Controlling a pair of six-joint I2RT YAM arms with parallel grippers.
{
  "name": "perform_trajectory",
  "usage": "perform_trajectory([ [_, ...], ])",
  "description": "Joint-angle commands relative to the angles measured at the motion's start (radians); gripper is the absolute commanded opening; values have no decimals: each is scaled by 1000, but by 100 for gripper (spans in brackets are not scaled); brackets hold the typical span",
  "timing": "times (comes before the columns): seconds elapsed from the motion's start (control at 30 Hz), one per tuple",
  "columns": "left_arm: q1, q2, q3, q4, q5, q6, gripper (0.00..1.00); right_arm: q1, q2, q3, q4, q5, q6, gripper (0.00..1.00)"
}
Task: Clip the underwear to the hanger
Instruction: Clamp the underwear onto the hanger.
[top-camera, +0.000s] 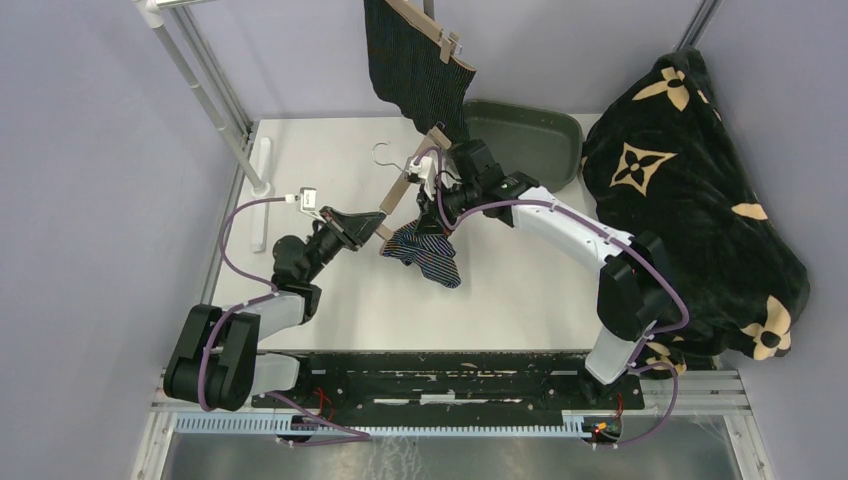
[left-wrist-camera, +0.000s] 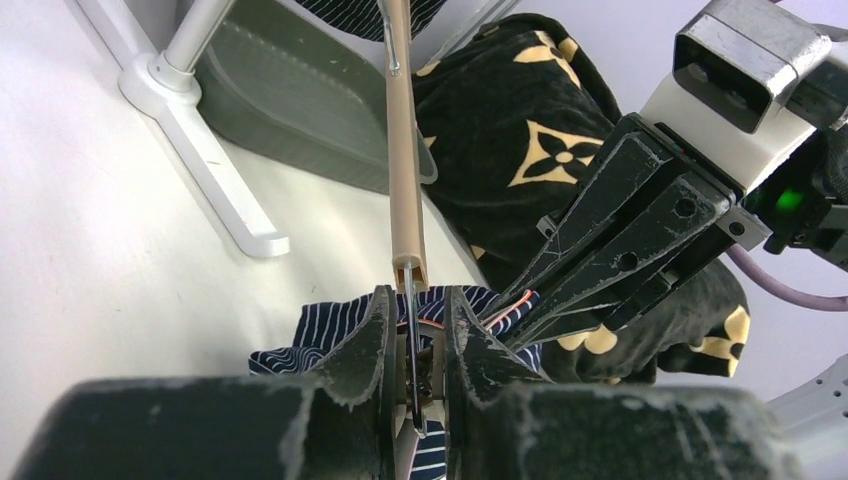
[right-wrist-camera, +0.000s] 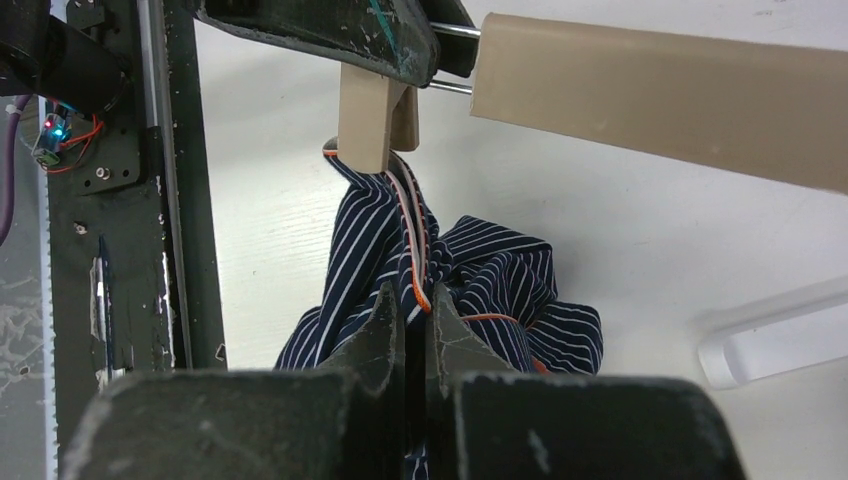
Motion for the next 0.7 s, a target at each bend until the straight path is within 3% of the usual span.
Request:
perform_trajectory([
  [0.0,2,-33,-17,150,-51,85,3,4,1,63,14,-40,-16,1],
  [0.67,-1,-17,-75,317,-83,155,3,3,23,98,0,-57,-9,1],
])
